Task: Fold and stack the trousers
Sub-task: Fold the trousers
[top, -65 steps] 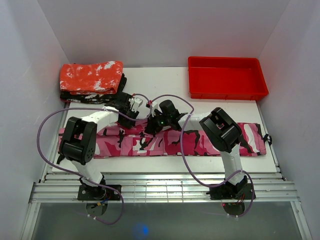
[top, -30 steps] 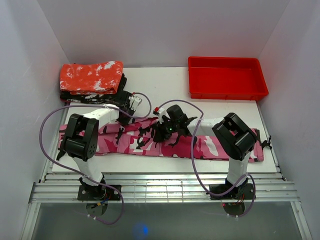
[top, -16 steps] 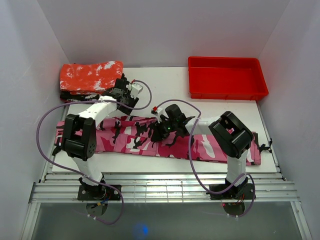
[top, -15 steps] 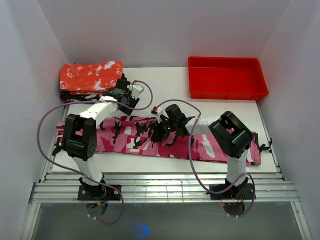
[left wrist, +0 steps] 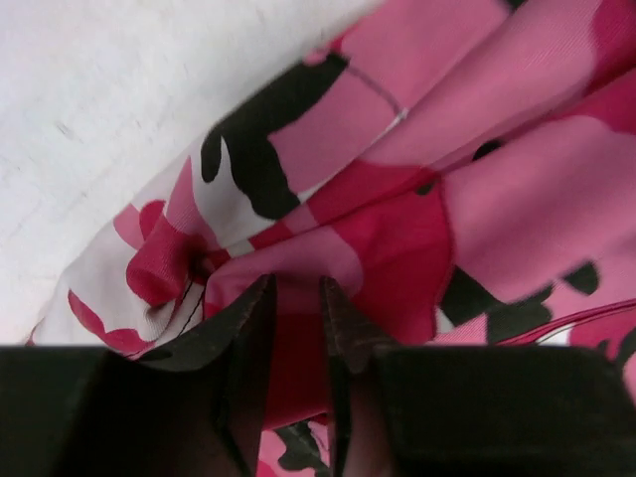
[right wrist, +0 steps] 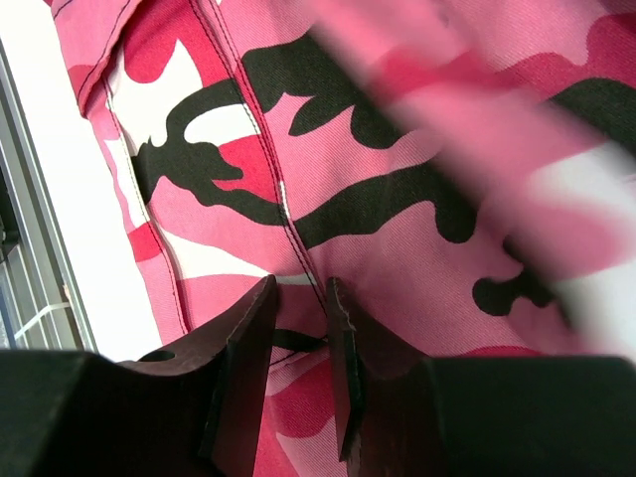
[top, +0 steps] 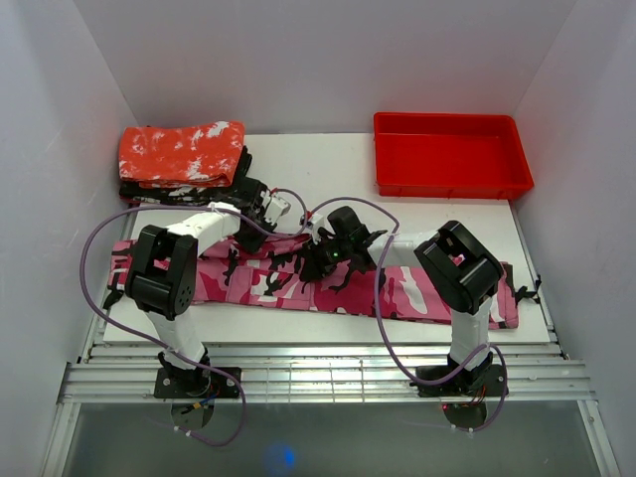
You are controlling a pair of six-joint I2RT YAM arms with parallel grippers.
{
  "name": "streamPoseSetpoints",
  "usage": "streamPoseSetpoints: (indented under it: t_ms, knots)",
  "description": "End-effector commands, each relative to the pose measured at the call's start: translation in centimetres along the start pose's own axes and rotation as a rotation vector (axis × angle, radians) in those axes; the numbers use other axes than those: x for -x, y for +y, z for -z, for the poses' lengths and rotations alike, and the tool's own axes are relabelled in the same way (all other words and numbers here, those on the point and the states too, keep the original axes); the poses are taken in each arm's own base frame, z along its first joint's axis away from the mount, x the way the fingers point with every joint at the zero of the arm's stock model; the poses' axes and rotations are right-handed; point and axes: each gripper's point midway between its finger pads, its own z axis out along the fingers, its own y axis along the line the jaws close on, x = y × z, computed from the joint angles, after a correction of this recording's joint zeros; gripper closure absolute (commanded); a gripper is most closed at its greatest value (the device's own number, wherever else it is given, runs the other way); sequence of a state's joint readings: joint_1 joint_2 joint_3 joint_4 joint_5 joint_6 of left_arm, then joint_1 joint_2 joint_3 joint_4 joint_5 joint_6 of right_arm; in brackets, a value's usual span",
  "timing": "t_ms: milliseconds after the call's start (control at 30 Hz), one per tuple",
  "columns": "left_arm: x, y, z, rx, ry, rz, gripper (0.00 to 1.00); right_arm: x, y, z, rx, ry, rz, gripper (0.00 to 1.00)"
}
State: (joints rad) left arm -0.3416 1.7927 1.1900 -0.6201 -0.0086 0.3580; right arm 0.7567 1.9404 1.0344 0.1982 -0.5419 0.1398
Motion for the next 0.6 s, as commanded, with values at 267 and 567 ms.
streamPoseSetpoints:
  t_ms: [267, 567]
  knots:
    - [-2.4, 3.3, 0.1, 0.160, 0.069, 0.037, 0.41, -12.6, -3.4, 0.4, -0.162, 0.368, -0.188, 0.66]
    - [-1.1, 3.7, -1.4, 0.104, 0.059, 0.062, 0.81, -14.0, -4.0, 0.7, -0.193, 0.419, -0.194, 0.68]
